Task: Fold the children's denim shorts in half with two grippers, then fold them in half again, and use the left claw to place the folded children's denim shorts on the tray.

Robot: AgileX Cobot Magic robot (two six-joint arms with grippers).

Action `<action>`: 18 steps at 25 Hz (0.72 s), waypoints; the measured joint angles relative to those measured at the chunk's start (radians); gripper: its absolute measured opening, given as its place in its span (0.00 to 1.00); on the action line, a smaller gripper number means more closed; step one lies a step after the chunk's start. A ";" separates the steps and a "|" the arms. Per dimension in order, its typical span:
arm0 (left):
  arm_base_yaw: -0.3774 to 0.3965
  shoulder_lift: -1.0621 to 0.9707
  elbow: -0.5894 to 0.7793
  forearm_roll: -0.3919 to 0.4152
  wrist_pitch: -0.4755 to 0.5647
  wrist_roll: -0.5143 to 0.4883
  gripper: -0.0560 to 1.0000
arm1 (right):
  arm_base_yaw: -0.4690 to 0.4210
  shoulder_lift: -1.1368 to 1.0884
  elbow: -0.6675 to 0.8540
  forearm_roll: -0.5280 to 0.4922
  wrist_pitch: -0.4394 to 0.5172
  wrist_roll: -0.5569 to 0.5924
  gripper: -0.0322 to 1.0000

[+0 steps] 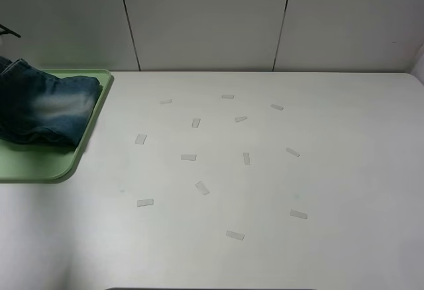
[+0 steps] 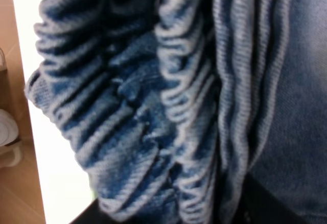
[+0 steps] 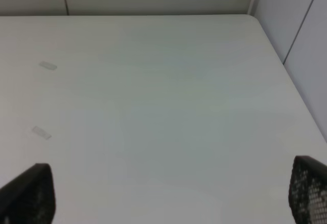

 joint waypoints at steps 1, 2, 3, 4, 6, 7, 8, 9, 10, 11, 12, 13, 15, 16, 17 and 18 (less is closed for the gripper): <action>0.000 0.000 0.000 0.000 -0.002 0.000 0.37 | 0.000 0.000 0.000 0.000 0.000 0.000 0.70; 0.000 0.000 0.000 0.000 -0.004 0.000 0.37 | 0.000 0.000 0.000 0.000 0.000 0.000 0.70; 0.000 0.000 0.000 0.000 -0.005 0.000 0.37 | 0.000 0.000 0.000 0.000 0.000 0.000 0.70; 0.000 0.000 0.000 0.000 -0.005 0.000 0.37 | 0.000 0.000 0.000 0.000 0.000 0.000 0.70; 0.000 0.000 0.000 0.005 -0.016 0.000 0.53 | 0.000 0.000 0.000 0.000 0.000 0.000 0.70; 0.000 0.000 0.000 0.005 -0.026 0.000 0.69 | 0.000 0.000 0.000 0.000 0.000 0.000 0.70; 0.000 0.000 0.000 0.005 -0.034 -0.001 0.79 | 0.000 0.000 0.000 0.000 0.000 0.000 0.70; 0.000 0.000 0.000 0.005 -0.041 -0.001 0.87 | 0.000 0.000 0.000 0.000 0.000 0.000 0.70; 0.000 0.000 0.000 0.005 -0.043 -0.002 0.92 | 0.000 0.000 0.000 0.000 0.000 0.000 0.70; 0.000 0.000 0.000 0.005 -0.043 -0.002 0.95 | 0.000 0.000 0.000 0.000 0.000 0.000 0.70; 0.000 0.000 0.000 0.005 -0.043 -0.002 0.96 | 0.000 0.000 0.000 0.000 0.000 0.000 0.70; 0.000 0.000 0.000 0.005 -0.043 -0.002 0.97 | 0.000 0.000 0.000 0.000 0.000 0.000 0.70; 0.000 0.000 0.000 0.000 -0.043 -0.002 0.98 | 0.000 0.000 0.000 0.000 0.000 0.000 0.70; 0.000 0.000 0.000 0.000 -0.042 -0.003 0.99 | 0.000 0.000 0.000 0.000 0.000 0.000 0.70; 0.000 0.000 -0.002 0.000 -0.036 -0.003 0.99 | 0.000 0.000 0.000 0.000 0.000 0.000 0.70; 0.000 0.000 -0.007 0.000 -0.019 -0.003 0.99 | 0.000 0.000 0.000 0.000 0.000 0.000 0.70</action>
